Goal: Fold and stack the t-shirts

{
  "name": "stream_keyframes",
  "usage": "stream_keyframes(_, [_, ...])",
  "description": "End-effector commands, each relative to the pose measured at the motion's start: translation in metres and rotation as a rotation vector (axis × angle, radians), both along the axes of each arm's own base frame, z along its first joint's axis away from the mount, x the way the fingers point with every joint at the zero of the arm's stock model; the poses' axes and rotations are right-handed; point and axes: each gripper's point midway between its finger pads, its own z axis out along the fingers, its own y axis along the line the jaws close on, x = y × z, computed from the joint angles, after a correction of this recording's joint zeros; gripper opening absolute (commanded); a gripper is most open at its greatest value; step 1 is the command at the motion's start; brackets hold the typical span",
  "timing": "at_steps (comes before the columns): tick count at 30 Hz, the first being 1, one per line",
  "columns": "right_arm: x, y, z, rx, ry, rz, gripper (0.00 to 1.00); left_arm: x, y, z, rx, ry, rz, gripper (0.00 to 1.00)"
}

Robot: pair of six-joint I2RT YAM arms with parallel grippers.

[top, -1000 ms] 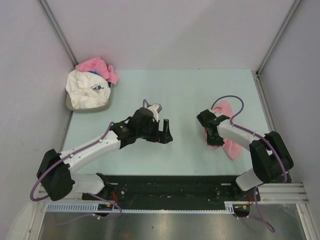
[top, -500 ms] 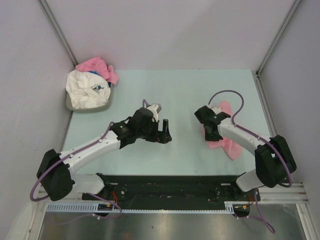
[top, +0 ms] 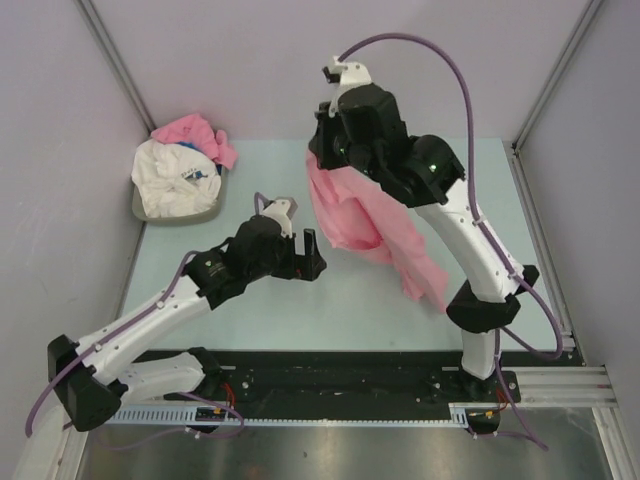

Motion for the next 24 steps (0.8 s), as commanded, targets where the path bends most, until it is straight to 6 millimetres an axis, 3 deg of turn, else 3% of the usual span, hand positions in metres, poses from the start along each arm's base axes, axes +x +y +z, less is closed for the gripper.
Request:
stream_keyframes(1, [-0.028,-0.038,0.062,0.04,-0.103,-0.011,0.0,0.001,0.019,0.031,-0.02,-0.062,0.077,1.0])
stream_keyframes(2, [-0.021,-0.04,0.039,-0.022,-0.067,-0.046,0.0,0.001,0.023,0.034,-0.017,-0.077,0.085,1.0])
stream_keyframes(3, [-0.021,-0.043,0.057,0.048,-0.116,-0.072,0.0,-0.001,0.026,0.039,-0.022,-0.088,0.088,1.0])
stream_keyframes(4, [-0.034,-0.068,0.077,0.098,-0.16,-0.103,0.0,0.0,0.028,0.041,-0.022,-0.096,0.095,1.0])
stream_keyframes(5, [-0.026,-0.078,0.051,0.043,-0.142,-0.172,0.0,0.001,0.029,0.043,-0.022,-0.104,0.1,1.0])
stream_keyframes(7, [-0.019,-0.118,0.057,0.109,-0.146,-0.299,0.0,0.001,0.031,0.046,-0.021,-0.107,0.104,1.0])
stream_keyframes(8, [-0.009,-0.132,0.035,0.077,-0.101,-0.36,0.0,0.001,0.031,0.045,-0.018,-0.106,0.103,1.0])
stream_keyframes(9, [0.0,-0.162,0.018,0.049,-0.058,-0.461,0.0,0.002,0.03,0.044,-0.016,-0.103,0.103,1.0])
stream_keyframes(10, [0.001,-0.186,0.012,0.038,-0.047,-0.538,0.0,0.002,0.03,0.043,-0.013,-0.101,0.102,1.0])
stream_keyframes(11, [0.003,-0.203,-0.027,-0.051,0.026,-0.598,0.0,0.002,0.029,0.04,-0.015,-0.1,0.1,1.0])
stream_keyframes(12, [0.01,-0.239,-0.041,-0.069,0.054,-0.709,0.0,0.002,0.028,0.037,-0.014,-0.095,0.099,1.0])
stream_keyframes(14, [0.007,-0.272,-0.066,-0.054,0.098,-0.797,0.0,0.003,0.025,0.032,-0.018,-0.089,0.094,1.0])
stream_keyframes(15, [0.004,-0.289,-0.108,-0.109,0.174,-0.836,0.0,0.003,0.023,0.027,-0.015,-0.079,0.09,1.0])
stream_keyframes(17, [0.005,-0.322,-0.136,-0.09,0.234,-0.912,0.0,0.003,0.022,0.019,-0.008,-0.066,0.089,1.0])
stream_keyframes(18, [-0.001,-0.329,-0.169,-0.141,0.309,-0.923,0.0,0.003,0.019,0.017,-0.011,-0.06,0.081,1.0])
stream_keyframes(19, [-0.003,-0.34,-0.182,-0.174,0.337,-0.963,0.12,0.004,0.018,0.012,-0.003,-0.049,0.082,1.0])
stream_keyframes(21, [-0.007,-0.347,-0.207,-0.236,0.39,-1.005,0.64,0.005,0.017,0.008,0.001,-0.042,0.078,1.0])
stream_keyframes(22, [-0.01,-0.35,-0.214,-0.263,0.395,-1.022,0.99,0.005,0.015,0.006,0.005,-0.037,0.078,1.0])
stream_keyframes(24, [-0.003,-0.317,-0.192,-0.265,0.277,-0.897,1.0,0.006,0.014,0.003,0.015,-0.032,0.073,1.0])
